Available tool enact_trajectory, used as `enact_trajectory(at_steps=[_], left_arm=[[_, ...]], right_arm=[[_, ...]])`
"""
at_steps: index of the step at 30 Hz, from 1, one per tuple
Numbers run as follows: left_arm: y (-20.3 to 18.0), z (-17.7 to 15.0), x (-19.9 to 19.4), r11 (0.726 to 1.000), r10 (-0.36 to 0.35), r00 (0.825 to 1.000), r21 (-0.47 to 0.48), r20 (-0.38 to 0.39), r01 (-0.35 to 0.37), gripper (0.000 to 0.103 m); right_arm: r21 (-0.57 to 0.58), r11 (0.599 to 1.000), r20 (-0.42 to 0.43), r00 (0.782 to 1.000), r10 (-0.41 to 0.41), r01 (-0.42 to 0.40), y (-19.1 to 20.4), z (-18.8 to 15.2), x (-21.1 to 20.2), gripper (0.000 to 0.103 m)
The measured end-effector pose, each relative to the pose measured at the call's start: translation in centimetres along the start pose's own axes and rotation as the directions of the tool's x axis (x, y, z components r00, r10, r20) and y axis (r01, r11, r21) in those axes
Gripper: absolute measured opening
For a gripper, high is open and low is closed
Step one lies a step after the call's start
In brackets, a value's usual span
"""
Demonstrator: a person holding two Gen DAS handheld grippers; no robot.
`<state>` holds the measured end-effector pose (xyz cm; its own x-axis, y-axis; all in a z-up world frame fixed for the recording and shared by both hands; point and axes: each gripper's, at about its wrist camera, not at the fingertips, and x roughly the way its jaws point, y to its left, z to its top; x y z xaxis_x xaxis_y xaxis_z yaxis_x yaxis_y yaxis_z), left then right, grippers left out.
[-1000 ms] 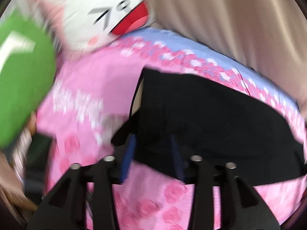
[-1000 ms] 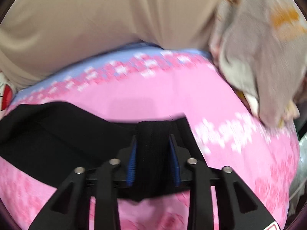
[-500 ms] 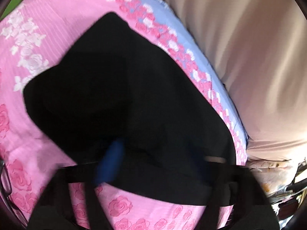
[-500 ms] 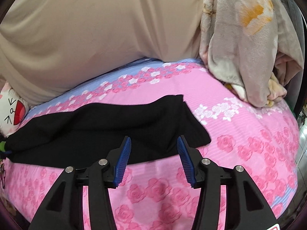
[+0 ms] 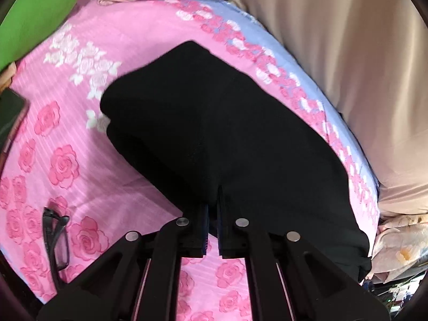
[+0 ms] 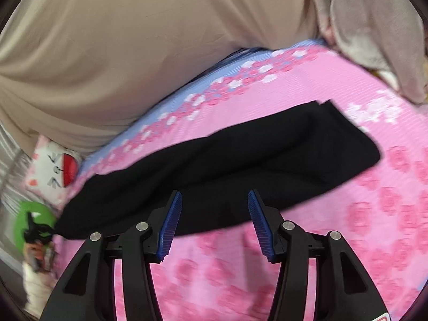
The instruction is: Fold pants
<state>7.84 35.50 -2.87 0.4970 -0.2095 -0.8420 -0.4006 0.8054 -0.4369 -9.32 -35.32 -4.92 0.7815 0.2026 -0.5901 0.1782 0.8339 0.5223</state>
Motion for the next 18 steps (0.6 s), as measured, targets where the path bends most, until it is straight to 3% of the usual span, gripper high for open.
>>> enact_trajectory(at_steps=[4, 7, 8, 9, 10, 11, 13, 16, 18], left_arm=[[0.0, -0.3, 0.2, 1.0, 0.012, 1.0, 0.018, 0.001, -0.012, 0.004], [-0.3, 0.0, 0.5, 0.999, 0.025, 1.0, 0.036, -0.002, -0.025, 0.004], [-0.4, 0.0, 0.6, 0.999, 0.027, 1.0, 0.041, -0.003, -0.027, 0.004], [-0.4, 0.2, 0.5, 0.999, 0.025, 1.0, 0.042, -0.004, -0.025, 0.004], [-0.4, 0.4, 0.4, 0.999, 0.02, 1.0, 0.043, -0.005, -0.02, 0.004], [-0.6, 0.6, 0.3, 0.999, 0.017, 1.0, 0.043, -0.003, -0.017, 0.004], [-0.7, 0.7, 0.0, 0.999, 0.01, 1.0, 0.053, 0.001, -0.01, 0.004], [-0.6, 0.5, -0.3, 0.997, 0.024, 1.0, 0.079, 0.005, -0.024, 0.006], [-0.3, 0.1, 0.5, 0.995, 0.04, 0.999, 0.088, -0.014, -0.039, 0.006]], right_arm=[[0.042, 0.999, -0.067, 0.998, 0.017, -0.014, 1.8, 1.9, 3.8, 0.057], [0.099, 0.994, -0.145, 0.989, -0.038, 0.053, 2.3, 3.5, 8.4, 0.057], [0.087, 0.992, -0.152, 0.985, -0.077, 0.091, 2.5, 4.0, 9.7, 0.046], [0.06, 0.987, -0.141, 0.98, -0.14, 0.15, 2.9, 4.6, 10.9, 0.005], [0.032, 0.979, -0.126, 0.973, -0.195, 0.201, 3.2, 5.3, 11.7, 0.004], [0.039, 0.982, -0.111, 0.978, -0.179, 0.184, 3.3, 5.8, 11.4, 0.004], [0.004, 0.995, 0.013, 0.995, -0.099, 0.099, 5.1, 6.8, 7.5, 0.004], [-0.086, 0.995, 0.129, 0.991, -0.033, 0.044, 6.5, 5.9, 1.2, 0.003], [-0.098, 0.992, 0.101, 0.993, -0.067, 0.077, 4.6, 4.2, 0.0, 0.003]])
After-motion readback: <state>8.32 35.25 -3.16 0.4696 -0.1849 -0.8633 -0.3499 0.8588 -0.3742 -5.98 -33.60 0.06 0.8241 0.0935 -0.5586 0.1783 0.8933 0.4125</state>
